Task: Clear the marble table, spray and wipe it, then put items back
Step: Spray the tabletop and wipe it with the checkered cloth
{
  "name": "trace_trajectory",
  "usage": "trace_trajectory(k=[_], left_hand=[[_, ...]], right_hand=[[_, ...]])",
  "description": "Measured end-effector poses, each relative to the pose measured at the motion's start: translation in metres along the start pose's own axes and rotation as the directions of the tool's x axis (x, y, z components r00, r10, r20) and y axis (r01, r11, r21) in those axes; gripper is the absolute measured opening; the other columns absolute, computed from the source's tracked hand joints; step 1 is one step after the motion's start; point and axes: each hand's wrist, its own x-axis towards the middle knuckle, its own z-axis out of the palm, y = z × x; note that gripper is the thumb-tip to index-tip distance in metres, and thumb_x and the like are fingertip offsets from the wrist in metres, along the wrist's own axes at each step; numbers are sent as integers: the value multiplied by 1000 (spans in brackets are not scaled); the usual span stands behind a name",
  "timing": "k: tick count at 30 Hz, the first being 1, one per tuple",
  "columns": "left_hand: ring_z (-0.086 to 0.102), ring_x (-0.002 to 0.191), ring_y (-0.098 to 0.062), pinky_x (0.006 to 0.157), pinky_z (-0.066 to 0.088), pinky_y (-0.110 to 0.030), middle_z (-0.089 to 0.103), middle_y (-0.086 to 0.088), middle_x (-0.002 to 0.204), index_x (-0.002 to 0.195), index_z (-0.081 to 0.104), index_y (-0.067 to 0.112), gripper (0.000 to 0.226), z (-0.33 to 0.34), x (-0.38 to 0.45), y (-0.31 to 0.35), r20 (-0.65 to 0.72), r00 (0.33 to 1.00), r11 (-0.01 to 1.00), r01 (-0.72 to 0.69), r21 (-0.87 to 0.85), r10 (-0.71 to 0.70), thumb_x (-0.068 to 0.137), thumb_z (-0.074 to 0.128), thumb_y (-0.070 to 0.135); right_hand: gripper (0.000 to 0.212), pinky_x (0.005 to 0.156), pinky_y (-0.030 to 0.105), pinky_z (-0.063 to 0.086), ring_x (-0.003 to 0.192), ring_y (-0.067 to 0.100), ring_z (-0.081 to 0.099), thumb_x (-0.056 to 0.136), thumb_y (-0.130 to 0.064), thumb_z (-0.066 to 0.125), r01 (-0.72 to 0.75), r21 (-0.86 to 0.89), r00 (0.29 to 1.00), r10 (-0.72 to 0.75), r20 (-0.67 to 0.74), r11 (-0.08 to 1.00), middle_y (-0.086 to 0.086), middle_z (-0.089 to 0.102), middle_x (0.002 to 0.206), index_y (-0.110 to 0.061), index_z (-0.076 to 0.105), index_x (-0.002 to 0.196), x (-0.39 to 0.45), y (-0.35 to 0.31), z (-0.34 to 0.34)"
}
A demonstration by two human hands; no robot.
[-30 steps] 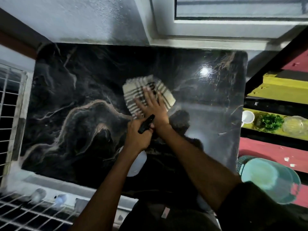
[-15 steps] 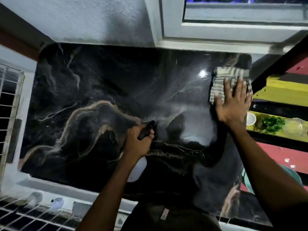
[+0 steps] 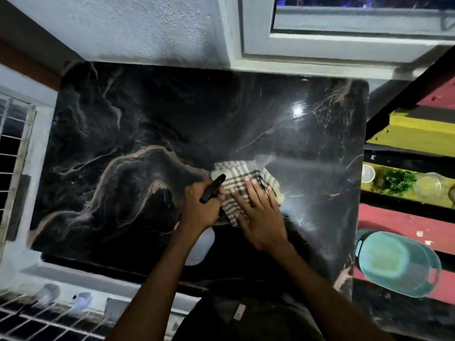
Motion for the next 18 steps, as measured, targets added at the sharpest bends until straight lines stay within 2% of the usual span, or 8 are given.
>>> trace_trajectory(k=[3,5,7,9,11,14,16,18], left_hand=[[70,67,-14,62,62,-51,72,7,67,75,75,26,17,3,-8,-6,1,1000,998,11,-62,-11,77,60,20],[70,69,-7,68,63,-44,72,15,67,81,76,30,20,3,-12,-8,-4,1000,997,-3,-75,3,75,61,19],[72,71,-18,71,63,-46,73,4,69,87,74,27,18,2,-13,-13,-9,1000,997,-20,-68,19,75,61,21],[70,70,-31,65,60,-53,71,-12,69,83,71,19,15,2,-14,-20,-10,1000,998,-24,-50,24,75,60,25],[69,70,-35,56,58,-56,70,-16,71,80,70,20,14,2,-17,-25,-8,1000,999,0,-40,-1,73,60,27],[70,69,-35,52,59,-54,71,-15,73,76,71,23,10,-3,-23,-26,-5,998,997,60,-38,-60,71,62,23],[69,68,-41,47,57,-52,70,-21,75,74,70,20,10,-5,-26,-25,-13,996,995,85,-56,-86,70,61,21],[67,67,-45,46,54,-53,68,-27,75,73,70,13,12,-6,-29,-23,-23,996,994,86,-71,-88,71,60,19]], right_hand=[[68,125,55,16,160,21,2,99,-56,37,-136,-25,991,136,2,990,0,0,173,-41,16,162,-70,46,-2],[72,126,54,14,160,19,0,96,-61,36,-257,-39,966,258,6,966,-1,0,173,-42,15,162,-77,77,-19],[73,127,55,10,160,22,2,95,-61,33,-376,-31,927,375,-26,926,2,2,173,-39,16,162,-50,96,-39],[74,126,57,6,160,27,-2,95,-62,28,-487,16,869,486,-94,873,8,-1,173,-37,13,163,2,98,-56],[74,125,60,4,159,30,-10,97,-65,24,-563,68,815,567,-121,824,13,-8,172,-37,7,163,61,82,-64],[75,125,61,-2,157,34,-14,98,-68,21,-507,46,857,509,-82,861,18,-13,170,-36,0,163,113,30,-56],[75,125,58,-7,157,35,-13,98,-65,24,-352,-9,934,351,-69,936,19,-13,169,-35,1,163,113,-10,-39],[75,127,57,-2,159,34,-9,96,-56,37,-166,-23,986,165,-36,986,18,-7,170,-34,12,163,90,-42,-16]])
